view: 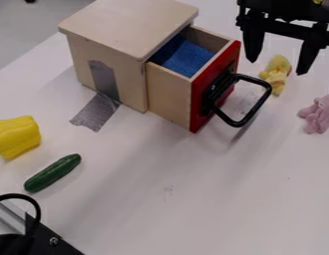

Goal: Pick up the cucumber and place it on top of the drawer

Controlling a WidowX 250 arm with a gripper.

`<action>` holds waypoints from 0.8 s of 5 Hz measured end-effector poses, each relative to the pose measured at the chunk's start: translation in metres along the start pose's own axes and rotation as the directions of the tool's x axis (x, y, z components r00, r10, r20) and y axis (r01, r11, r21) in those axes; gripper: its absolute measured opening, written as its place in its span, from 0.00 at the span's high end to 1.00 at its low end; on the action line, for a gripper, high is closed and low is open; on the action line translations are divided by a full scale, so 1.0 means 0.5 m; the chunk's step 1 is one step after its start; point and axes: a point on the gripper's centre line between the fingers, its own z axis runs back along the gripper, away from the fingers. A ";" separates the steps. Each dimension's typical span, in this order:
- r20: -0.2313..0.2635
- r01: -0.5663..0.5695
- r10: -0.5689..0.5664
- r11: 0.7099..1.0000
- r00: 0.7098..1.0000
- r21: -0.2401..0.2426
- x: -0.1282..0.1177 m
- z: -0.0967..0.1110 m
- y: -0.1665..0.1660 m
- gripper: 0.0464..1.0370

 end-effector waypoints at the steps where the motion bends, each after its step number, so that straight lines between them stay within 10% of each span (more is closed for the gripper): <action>1: -0.037 0.000 0.001 1.000 0.999 0.011 -0.010 -0.023 0.003 0.04; 4: -0.105 0.037 -0.029 0.997 0.994 0.075 -0.190 0.010 0.186 0.04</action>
